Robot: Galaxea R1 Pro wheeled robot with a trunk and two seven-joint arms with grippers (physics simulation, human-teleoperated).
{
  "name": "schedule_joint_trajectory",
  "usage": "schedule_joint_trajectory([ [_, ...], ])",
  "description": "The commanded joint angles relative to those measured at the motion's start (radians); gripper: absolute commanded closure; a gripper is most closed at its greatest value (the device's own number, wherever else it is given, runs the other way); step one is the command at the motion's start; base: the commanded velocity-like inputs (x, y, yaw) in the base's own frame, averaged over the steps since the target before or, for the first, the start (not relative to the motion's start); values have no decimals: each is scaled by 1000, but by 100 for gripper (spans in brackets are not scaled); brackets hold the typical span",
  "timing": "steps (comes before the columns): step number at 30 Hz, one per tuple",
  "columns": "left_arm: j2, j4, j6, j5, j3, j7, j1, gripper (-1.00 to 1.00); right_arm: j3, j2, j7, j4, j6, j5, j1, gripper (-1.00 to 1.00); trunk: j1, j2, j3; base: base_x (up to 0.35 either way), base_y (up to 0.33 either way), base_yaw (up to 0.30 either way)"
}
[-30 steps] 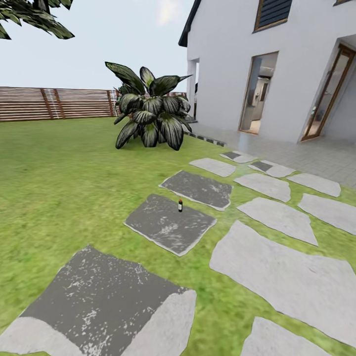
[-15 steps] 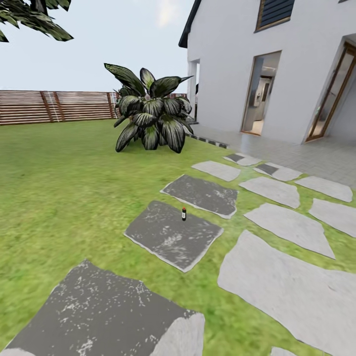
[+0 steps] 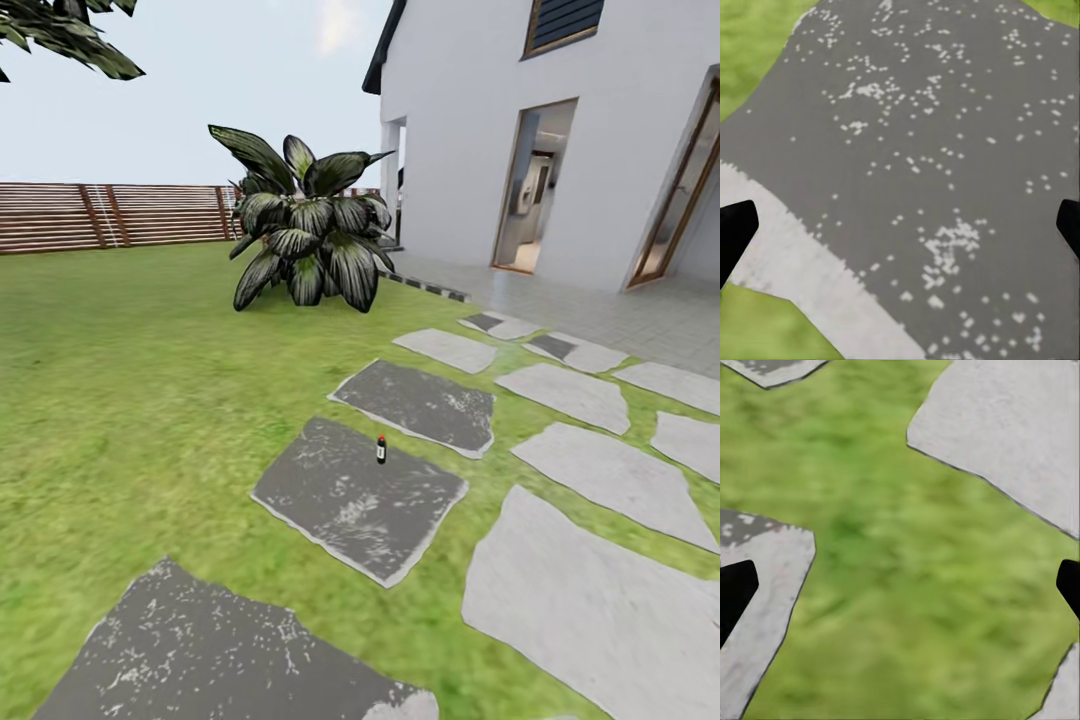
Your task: In the garden, pick up the pesticide atomizer on the floor and spray pesticide onto both trees until each tree trunk is fully covered.
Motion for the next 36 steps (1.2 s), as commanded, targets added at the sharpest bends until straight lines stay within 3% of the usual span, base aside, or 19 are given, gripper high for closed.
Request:
schedule_joint_trajectory([
  [1,0,1,-3,10,-5,-1,-1,-100,1,0,0,1,-3,2,0,-100,0,0,-1,338,135,0],
  [15,0,1,-3,10,-5,-2,-1,-100,1,0,0,1,-3,1,0,-100,0,0,-1,324,170,-36],
  [36,1,1,-2,10,-3,-2,-1,-100,1,0,0,1,-3,1,0,-100,0,0,6,287,229,-243],
])
